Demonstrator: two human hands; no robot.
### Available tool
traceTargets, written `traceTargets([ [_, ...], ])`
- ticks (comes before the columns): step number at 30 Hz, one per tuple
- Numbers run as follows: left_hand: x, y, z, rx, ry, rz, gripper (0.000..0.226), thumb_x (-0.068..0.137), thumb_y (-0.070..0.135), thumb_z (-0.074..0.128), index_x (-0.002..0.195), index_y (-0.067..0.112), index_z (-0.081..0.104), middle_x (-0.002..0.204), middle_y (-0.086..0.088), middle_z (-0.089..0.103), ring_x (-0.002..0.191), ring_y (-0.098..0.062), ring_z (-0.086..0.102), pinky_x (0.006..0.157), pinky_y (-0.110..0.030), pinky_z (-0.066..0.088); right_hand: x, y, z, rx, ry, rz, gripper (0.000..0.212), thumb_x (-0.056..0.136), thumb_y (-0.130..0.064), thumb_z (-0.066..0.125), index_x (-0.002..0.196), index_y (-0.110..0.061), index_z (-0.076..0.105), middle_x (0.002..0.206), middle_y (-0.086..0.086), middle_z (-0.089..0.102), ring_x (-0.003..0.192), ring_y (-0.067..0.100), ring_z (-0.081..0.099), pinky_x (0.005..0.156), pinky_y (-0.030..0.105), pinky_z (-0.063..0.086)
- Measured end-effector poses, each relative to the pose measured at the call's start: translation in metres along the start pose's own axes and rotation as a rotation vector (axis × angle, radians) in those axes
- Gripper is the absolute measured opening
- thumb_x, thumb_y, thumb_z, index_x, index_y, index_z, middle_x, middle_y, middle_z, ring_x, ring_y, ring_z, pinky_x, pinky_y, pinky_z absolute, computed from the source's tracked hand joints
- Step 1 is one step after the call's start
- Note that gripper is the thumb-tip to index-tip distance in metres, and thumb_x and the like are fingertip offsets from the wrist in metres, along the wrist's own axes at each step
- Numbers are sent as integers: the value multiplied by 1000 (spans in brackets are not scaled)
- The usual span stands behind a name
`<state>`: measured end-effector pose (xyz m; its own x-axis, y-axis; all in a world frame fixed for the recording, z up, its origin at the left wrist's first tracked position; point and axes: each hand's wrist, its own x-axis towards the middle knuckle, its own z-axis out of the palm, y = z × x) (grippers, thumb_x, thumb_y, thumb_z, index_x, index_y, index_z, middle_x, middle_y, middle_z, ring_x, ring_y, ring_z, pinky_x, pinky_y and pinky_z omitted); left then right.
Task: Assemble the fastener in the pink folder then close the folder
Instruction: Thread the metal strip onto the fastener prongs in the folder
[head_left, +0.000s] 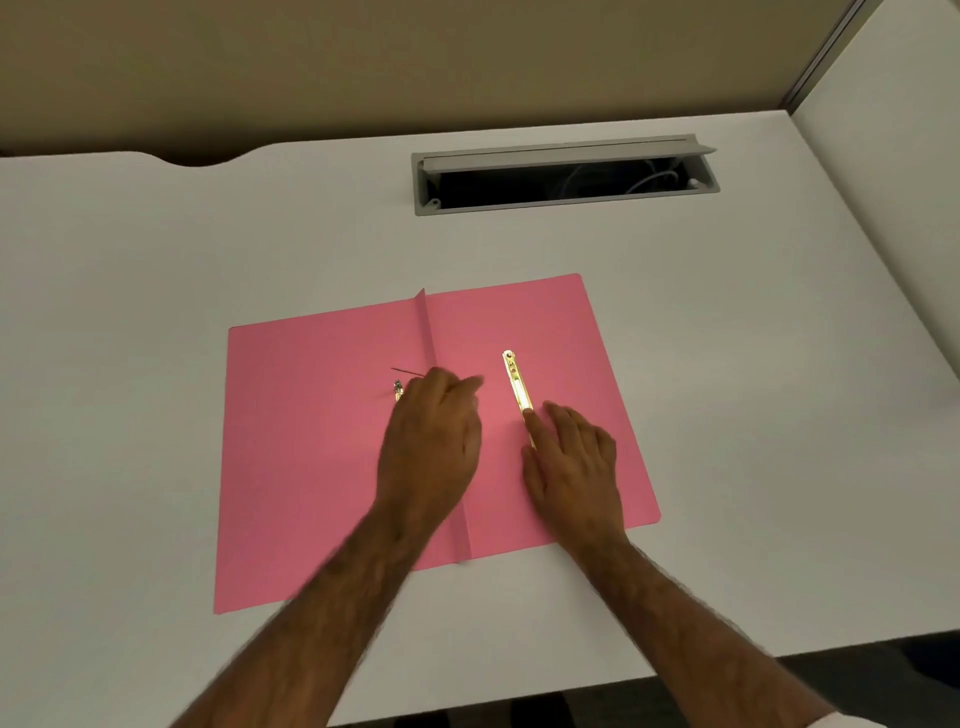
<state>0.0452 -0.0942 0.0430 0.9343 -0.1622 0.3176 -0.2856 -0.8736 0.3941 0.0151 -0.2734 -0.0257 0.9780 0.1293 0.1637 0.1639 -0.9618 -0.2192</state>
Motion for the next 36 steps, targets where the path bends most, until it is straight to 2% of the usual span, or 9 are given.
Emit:
traceTargets([
  [2,25,9,12,10,-140,22,29,91,3,59,118,7,69,102,-9,65,90,-25,60,75,-37,55,-1,1,0,-1,56,1,37,96,-23,49,129,-12,61,130,15,63,116,35,58,94,48,41],
  [5,57,8,34,46,-378,-69,41,92,-1,52,132,7,60,119,-12,60,105,-27,58,86,-39,55,0,0,-1,2,88,-3,33,95,-21,50,122,-9,66,118,15,66,102,35,61,83,45,47],
  [8,75,5,46,98,-467,-150,51,91,-3,52,141,5,50,128,-17,55,112,-31,57,90,-42,55,2,-2,-3,5,90,-10,28,90,-13,64,117,-5,68,108,16,69,92,35,64,75,44,52],
  [13,90,1,58,142,-465,-153,46,91,-1,52,137,4,54,127,-19,53,109,-33,58,88,-45,57,4,-3,-2,-11,99,-13,23,85,-10,73,107,-4,72,101,14,70,87,32,64,71,42,53],
  [18,94,5,71,86,-420,-187,33,87,-1,62,120,4,67,115,-16,61,97,-29,63,81,-43,60,2,0,-1,-16,104,1,21,87,-12,71,106,-6,72,101,12,69,89,30,63,72,41,52],
  [23,98,9,76,7,-409,-272,27,89,2,63,115,3,71,112,-15,64,96,-27,64,81,-38,58,3,1,0,-12,94,14,23,86,-15,72,109,-7,72,103,11,70,91,29,63,74,41,53],
  [27,104,10,76,-105,-395,-364,27,92,4,61,117,6,71,116,-14,63,98,-27,65,83,-39,59,3,2,-1,-15,98,18,22,86,-14,72,107,-7,72,102,11,70,89,28,63,71,41,53],
  [32,107,8,73,-303,-376,-465,10,96,9,60,104,10,65,103,-6,69,90,-19,65,81,-37,58,4,1,-5,-3,106,26,19,85,-12,73,103,-6,73,99,11,69,87,29,63,70,41,53],
  [36,107,9,63,-478,-375,-538,10,94,2,61,100,8,66,98,-8,70,86,-21,69,74,-35,60,4,4,-6,79,71,69,11,90,-15,65,99,-9,71,100,8,68,87,28,60,72,42,50],
])
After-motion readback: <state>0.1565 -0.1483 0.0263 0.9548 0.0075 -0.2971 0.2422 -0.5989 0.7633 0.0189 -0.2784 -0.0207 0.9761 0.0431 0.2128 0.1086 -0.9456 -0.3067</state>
